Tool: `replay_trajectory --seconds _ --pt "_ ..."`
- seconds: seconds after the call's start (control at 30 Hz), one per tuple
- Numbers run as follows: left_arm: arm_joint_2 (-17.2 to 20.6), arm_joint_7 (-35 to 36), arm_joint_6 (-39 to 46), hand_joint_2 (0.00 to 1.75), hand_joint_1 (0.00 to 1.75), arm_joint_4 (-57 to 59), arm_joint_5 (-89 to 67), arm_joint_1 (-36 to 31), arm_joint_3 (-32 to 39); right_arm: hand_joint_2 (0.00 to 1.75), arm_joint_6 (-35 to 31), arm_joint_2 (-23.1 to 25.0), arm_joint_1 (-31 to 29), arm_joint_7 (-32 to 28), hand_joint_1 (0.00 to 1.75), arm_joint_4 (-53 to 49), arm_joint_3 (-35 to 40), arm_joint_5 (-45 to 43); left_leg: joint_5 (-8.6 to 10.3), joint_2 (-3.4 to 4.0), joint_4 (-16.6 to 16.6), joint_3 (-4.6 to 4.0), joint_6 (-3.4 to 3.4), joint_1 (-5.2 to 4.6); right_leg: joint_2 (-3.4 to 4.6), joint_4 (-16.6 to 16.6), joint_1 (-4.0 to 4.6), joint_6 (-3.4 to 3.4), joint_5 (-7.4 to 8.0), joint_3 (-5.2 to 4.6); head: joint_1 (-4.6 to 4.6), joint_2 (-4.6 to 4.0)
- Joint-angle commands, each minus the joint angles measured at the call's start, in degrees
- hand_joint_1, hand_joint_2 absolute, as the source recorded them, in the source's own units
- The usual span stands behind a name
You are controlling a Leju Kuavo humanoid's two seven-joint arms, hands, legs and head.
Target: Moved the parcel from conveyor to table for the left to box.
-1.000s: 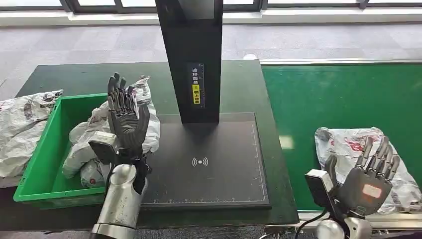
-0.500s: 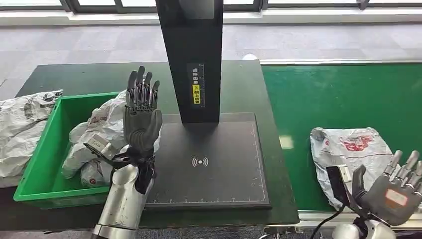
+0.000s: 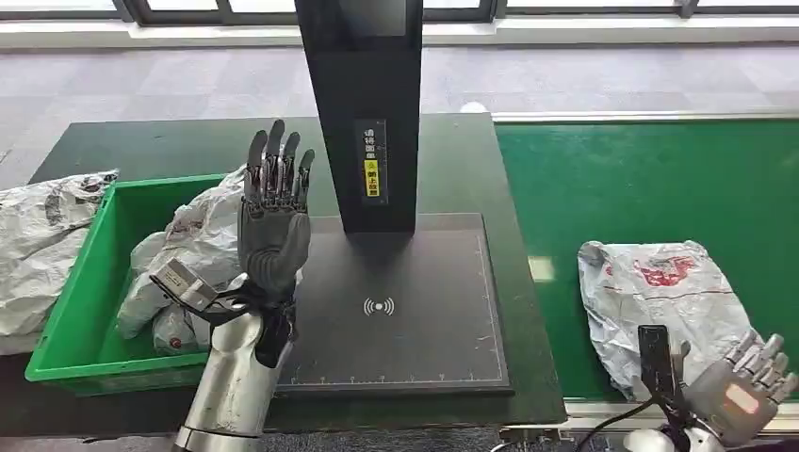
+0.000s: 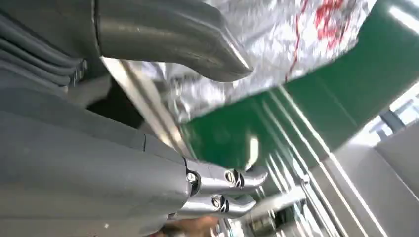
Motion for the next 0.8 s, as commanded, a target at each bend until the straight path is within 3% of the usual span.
replay_trajectory --seconds 0.03,0.13,0.5,0.53,0.57,0.8 --pt "-1.2 -1.2 -0.4 1.75 0.0 -1.2 -0.8 8.1 -1.4 0.0 7.8 -8.0 -5.4 -3.5 0.0 23.3 3.8 -12.5 -0.08 0.67 -0.3 0.5 0.12 -0.03 0.08 -0.4 0.07 -0.09 0.08 0.41 0.0 0.0" --pt "-1.2 -1.2 -0.4 1.75 0.0 -1.0 -0.9 8.0 -0.9 0.0 9.6 -9.1 -6.1 -4.3 0.0 26.7 4.2 -14.5 -0.05 0.34 -0.2 0.32 0.08 -0.04 0.0 -0.2 0.01 -0.04 0.02 0.26 0.0 0.0" --pt "-1.2 -1.2 -0.3 1.75 0.0 -0.8 -1.1 7.7 0.0 0.0 11.5 -10.8 -7.5 -2.7 0.0 31.7 5.8 -14.0 -0.09 0.58 -0.3 0.48 0.13 -0.05 -0.04 -0.3 0.07 -0.1 0.02 0.4 0.0 0.0" --pt "-1.2 -1.2 -0.3 1.75 0.0 -0.8 -1.1 7.6 0.1 0.0 11.2 -11.1 -7.6 -0.9 0.14 32.5 6.6 -12.7 -0.09 0.59 -0.3 0.48 0.14 -0.05 -0.07 -0.3 0.08 -0.1 0.02 0.42 0.0 0.0" --pt "-1.2 -1.2 -0.1 1.75 0.0 -0.9 -1.2 7.6 0.1 0.0 11.3 -11.6 -7.8 0.9 1.75 33.5 7.3 -11.4 -0.06 0.4 -0.2 0.34 0.11 -0.06 -0.07 -0.2 0.03 -0.06 0.01 0.29 0.0 0.0" --pt "-1.2 -1.1 0.2 1.75 0.0 -1.3 -1.5 7.9 0.4 0.0 11.6 -12.3 -9.0 4.7 1.75 37.0 9.4 -7.6 -0.1 0.59 -0.2 0.42 0.12 -0.03 0.0 -0.3 0.07 -0.09 0.04 0.35 0.0 0.0"
